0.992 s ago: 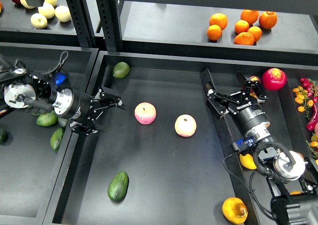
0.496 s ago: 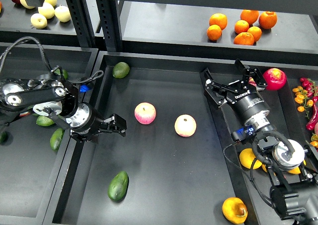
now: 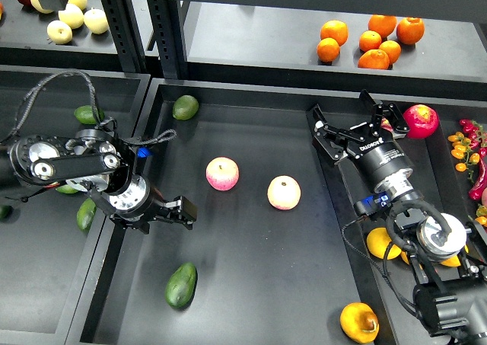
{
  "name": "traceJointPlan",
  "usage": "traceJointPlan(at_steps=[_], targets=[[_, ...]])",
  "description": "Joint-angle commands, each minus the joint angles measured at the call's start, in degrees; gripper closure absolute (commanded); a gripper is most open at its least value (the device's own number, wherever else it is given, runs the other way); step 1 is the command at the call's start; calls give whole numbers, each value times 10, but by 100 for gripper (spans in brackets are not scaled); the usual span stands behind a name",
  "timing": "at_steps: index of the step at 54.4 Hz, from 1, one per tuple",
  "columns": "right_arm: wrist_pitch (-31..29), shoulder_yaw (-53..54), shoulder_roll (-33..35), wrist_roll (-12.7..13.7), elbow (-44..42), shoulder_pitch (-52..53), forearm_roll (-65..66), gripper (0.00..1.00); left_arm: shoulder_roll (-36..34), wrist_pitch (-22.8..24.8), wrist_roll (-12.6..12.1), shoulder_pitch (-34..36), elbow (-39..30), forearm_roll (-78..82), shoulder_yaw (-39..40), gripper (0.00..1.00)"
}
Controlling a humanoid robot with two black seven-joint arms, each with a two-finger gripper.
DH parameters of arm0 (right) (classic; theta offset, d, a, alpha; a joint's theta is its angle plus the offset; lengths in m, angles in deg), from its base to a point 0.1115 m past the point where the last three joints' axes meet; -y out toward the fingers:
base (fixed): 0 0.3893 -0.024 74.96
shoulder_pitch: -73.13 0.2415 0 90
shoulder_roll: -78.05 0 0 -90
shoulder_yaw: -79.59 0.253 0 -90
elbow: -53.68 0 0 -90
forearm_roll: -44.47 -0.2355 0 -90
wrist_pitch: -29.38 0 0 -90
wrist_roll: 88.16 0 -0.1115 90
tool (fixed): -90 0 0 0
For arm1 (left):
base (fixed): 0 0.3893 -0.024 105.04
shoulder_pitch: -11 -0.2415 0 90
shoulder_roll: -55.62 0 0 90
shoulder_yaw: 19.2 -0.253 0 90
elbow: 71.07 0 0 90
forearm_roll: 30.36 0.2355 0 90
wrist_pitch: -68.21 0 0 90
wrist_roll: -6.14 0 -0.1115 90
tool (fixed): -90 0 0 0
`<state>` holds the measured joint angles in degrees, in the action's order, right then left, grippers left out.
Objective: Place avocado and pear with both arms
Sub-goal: 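Swing the left gripper over the avocado nearest the robot, then lower the left gripper and close it on the green avocado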
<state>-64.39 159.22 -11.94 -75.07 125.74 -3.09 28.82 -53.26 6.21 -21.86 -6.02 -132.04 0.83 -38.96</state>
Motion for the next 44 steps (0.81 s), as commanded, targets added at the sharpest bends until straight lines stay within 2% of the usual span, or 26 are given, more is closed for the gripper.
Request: traceJointPlan(at_steps=[1,13,44], targets=[[0,0,0,0,0,0,-1,0,31,0,0,0,12,0,-16,0],[0,0,0,0,1,0,-1,0,75,0,0,-6,40,0,-39,1],[-1,1,0,0,3,0,0,0,118,0,0,-36,80,5,-68,1]])
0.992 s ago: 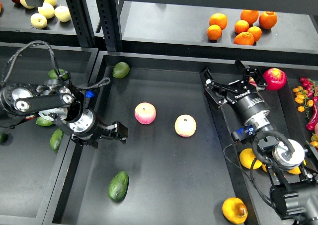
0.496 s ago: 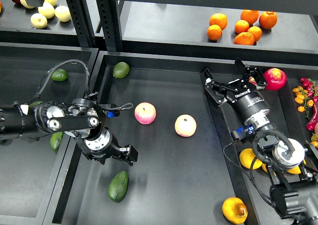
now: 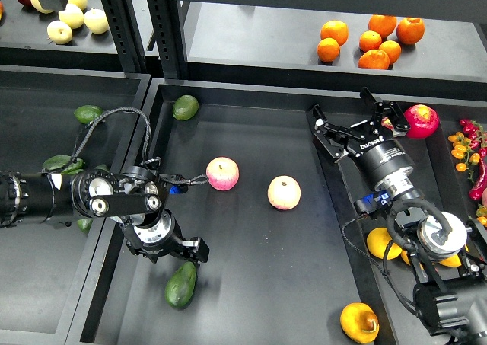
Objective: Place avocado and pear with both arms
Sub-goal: 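Lower the left gripper and close it on the green avocado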
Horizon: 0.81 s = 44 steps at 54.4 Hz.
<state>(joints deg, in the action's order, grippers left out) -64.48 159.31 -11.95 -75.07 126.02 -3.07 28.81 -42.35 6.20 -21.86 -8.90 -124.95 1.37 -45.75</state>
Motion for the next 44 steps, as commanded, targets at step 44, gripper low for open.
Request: traceJointPlan(at_steps=[44], targets=[[-1,0,0,0,0,-1,0,0,41,0,0,-44,32,1,-5,1]])
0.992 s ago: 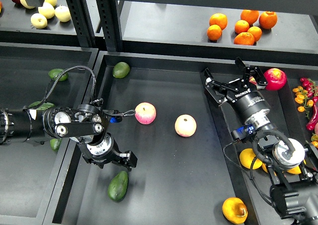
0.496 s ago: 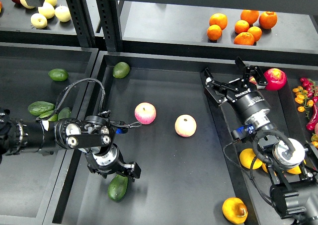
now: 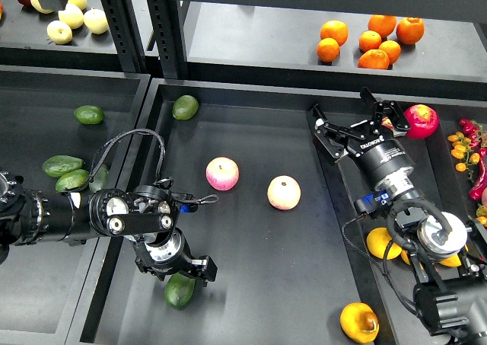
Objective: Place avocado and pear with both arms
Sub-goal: 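Lower the left gripper and close it on the green avocado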
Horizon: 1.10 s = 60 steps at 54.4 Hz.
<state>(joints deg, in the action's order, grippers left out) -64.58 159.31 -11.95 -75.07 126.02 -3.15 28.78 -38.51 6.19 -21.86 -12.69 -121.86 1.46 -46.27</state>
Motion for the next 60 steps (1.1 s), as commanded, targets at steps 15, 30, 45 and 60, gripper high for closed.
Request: traceJointPlan(at_steps=[15,30,45,60], targets=[[0,0,0,0,1,0,0,0,7,0,0,-13,3,0,0,2],[0,0,0,0,2,0,0,0,6,0,0,-20,7,-1,0,11],[-3,0,0,0,2,-1,0,0,4,0,0,-33,24,-6,0,51],[-4,3,0,0,2,-1,0,0,-3,0,0,-23,22,-85,0,93]])
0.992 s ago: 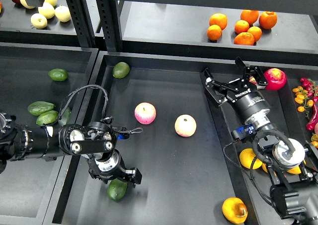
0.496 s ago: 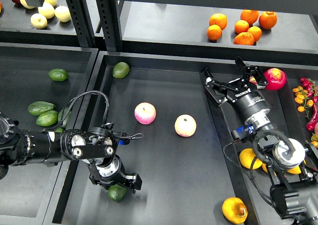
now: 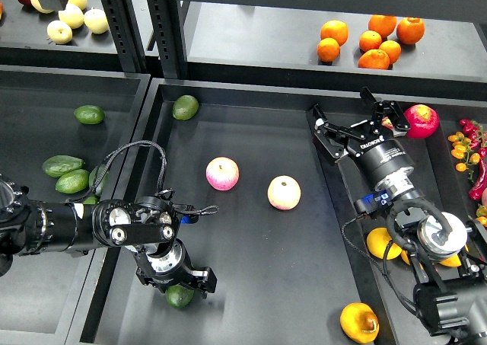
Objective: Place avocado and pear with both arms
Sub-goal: 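Lower the left gripper and close it on the green avocado, then carry the avocado with the left gripper into the avocado bin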
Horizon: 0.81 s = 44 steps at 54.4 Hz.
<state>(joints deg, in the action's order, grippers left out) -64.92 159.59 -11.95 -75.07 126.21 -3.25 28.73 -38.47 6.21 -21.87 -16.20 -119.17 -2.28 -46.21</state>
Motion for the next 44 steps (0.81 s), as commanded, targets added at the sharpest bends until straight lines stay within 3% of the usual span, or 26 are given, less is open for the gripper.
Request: traceJointPlan(at_steps=[1,19,44], targets=[[0,1,0,0,1,0,0,0,-4,0,0,15,-6,-51,-1,94],[-1,0,0,0,2,0,0,0,-68,0,0,110,-45,-152,-15,94],[-2,0,0,0,2,0,-1,0,-217,0,0,145,-46,-242,-8,93]])
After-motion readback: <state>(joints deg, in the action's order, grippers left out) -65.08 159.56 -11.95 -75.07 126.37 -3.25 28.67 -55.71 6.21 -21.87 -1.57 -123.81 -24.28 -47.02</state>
